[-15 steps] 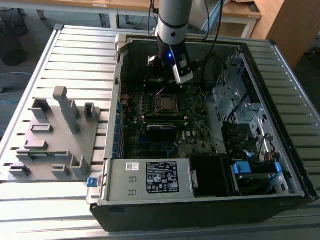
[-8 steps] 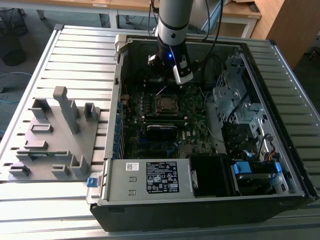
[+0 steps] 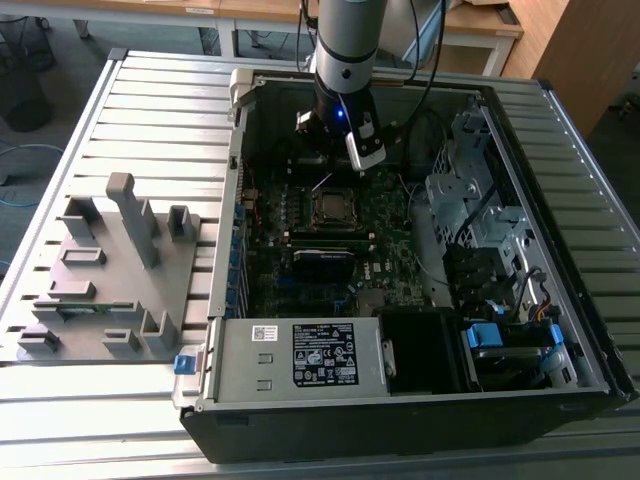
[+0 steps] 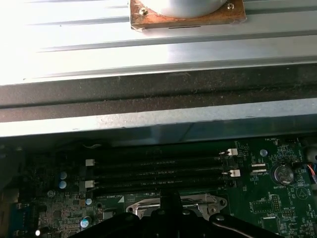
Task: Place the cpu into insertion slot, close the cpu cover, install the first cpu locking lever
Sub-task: 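Close the cpu cover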
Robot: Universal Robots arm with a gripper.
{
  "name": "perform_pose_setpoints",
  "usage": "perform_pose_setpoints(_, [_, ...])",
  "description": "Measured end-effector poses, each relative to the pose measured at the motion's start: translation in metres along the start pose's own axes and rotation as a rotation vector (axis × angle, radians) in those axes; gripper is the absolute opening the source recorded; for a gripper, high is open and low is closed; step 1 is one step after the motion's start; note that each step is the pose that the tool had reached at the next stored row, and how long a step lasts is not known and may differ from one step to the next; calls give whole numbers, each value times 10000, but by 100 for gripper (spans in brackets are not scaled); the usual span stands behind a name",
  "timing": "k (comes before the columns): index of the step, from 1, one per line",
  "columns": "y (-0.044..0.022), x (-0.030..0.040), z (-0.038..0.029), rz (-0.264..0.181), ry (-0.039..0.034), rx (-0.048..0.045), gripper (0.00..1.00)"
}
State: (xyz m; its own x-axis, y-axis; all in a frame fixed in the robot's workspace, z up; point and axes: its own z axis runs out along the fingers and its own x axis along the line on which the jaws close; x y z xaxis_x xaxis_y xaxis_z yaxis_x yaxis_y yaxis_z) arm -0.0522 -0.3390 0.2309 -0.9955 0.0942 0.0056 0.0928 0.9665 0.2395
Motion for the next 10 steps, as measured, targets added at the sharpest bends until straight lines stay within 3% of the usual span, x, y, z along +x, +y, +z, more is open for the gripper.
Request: perform_pose_setpoints(10, [-2, -2, 13, 0, -1, -3, 10])
